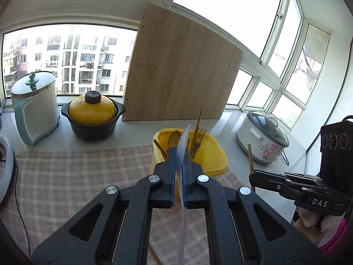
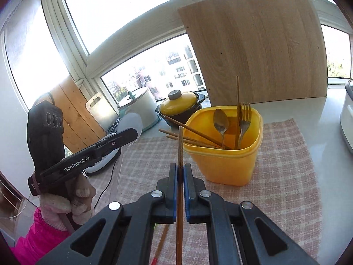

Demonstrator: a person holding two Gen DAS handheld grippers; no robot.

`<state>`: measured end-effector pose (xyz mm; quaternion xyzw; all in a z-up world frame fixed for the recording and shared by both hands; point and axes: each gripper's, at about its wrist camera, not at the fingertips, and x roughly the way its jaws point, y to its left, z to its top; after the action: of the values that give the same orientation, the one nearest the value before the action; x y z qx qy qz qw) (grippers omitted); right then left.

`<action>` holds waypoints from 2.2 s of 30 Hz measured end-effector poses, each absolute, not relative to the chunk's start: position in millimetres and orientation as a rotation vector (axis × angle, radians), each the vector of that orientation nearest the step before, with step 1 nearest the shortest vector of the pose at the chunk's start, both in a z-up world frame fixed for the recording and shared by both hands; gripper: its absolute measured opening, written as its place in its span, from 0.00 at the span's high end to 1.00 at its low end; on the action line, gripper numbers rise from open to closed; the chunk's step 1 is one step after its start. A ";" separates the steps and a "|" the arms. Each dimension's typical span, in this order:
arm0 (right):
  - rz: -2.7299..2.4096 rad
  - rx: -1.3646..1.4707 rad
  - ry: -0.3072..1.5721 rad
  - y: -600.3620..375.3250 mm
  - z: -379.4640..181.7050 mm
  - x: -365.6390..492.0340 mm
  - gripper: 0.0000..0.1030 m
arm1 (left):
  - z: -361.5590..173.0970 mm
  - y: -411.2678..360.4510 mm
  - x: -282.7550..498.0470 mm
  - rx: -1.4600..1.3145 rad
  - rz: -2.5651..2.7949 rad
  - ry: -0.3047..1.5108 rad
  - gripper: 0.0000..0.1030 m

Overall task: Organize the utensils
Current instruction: 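Carry the clear spoon and chopstick upright over the yellow container, then open both tools to drop the clear spoon and chopstick into the container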

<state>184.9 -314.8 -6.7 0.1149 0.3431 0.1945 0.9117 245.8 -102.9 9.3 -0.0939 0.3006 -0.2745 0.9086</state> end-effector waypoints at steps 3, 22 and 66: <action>0.383 0.242 0.670 -323.1 8.9 196.6 0.98 | 17.4 -116.5 259.8 -0.206 -0.578 0.590 0.97; 0.206 0.300 0.519 -359.7 52.9 284.4 0.98 | 11.8 -159.2 332.4 -0.239 -0.460 0.491 0.97; 0.211 0.173 0.583 -336.6 12.1 260.0 0.83 | 11.9 -124.9 288.3 -0.189 -0.456 0.515 0.88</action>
<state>260.0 -336.6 12.1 0.0852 0.2866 0.1038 0.9486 288.3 -124.9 11.9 -0.0924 0.2520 -0.2230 0.9371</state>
